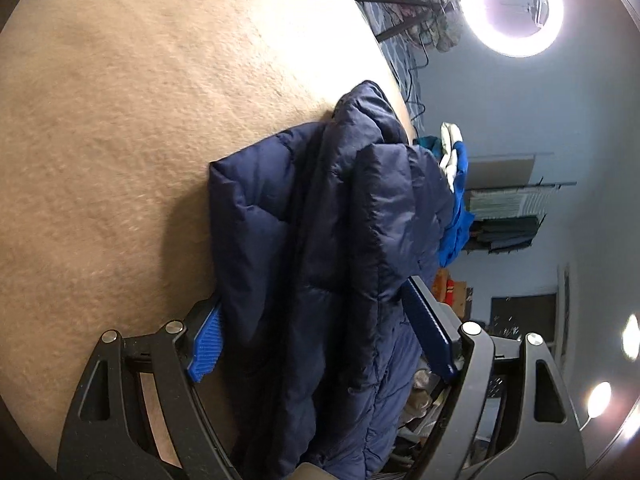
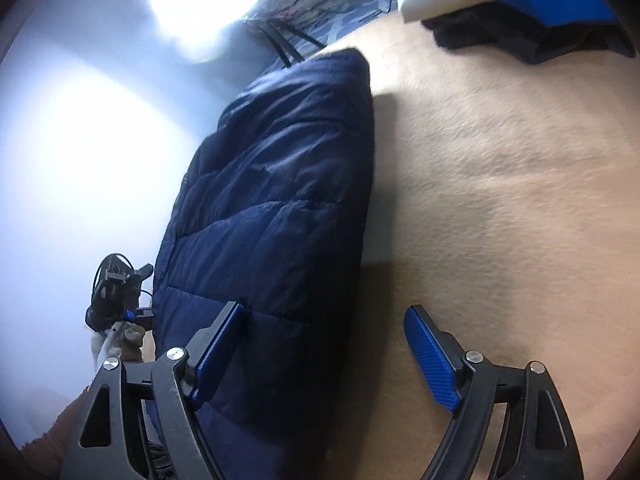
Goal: Fold large clothes
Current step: 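Lift the folded jacket bundle off the blanket with both grippers, then carry the held jacket bundle with both grippers to the clothes stack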
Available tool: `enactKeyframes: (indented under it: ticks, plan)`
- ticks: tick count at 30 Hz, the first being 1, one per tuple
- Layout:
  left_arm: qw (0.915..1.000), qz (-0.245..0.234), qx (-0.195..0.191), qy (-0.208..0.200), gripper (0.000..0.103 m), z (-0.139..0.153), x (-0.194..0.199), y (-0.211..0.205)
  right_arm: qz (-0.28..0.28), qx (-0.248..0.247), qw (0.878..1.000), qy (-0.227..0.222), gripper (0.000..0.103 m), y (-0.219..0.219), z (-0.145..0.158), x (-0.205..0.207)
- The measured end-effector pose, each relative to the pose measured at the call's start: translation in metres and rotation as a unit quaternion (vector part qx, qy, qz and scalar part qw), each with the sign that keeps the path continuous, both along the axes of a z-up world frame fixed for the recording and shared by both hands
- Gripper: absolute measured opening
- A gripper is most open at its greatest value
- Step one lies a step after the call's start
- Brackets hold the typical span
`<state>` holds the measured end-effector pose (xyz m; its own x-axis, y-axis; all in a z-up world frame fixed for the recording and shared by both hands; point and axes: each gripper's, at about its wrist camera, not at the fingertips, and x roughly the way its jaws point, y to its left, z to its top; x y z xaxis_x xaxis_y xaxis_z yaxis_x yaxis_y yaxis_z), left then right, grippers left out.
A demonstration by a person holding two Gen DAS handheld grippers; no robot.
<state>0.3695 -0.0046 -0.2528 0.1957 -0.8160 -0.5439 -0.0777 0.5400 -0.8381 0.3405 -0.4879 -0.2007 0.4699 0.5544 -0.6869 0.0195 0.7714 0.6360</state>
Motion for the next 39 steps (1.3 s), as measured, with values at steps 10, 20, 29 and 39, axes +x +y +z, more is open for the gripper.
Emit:
enactKeyframes:
  ticks: [10,20,29,39]
  plan:
    - [0.9952,-0.04,0.081,-0.038,0.079,0.017,0.012,-0.042,0.004,0.042,0.999,-0.004,0.07,0.003,-0.004,0.003]
    - [0.9726,-0.08,0.192,-0.104,0.036,0.042,-0.007,-0.074,0.029,0.0,1.0,-0.003,0.04,0.024,0.009,0.001]
    - [0.9506,-0.088,0.245,-0.17,0.018,0.071,-0.029,-0.091,0.045,-0.119,0.992,-0.026,0.022,0.056,0.049,-0.011]
    - [0.9478,-0.107,0.227,-0.196,0.016,0.096,-0.048,-0.11,0.051,-0.2,0.977,-0.048,0.018,0.058,0.088,-0.035]
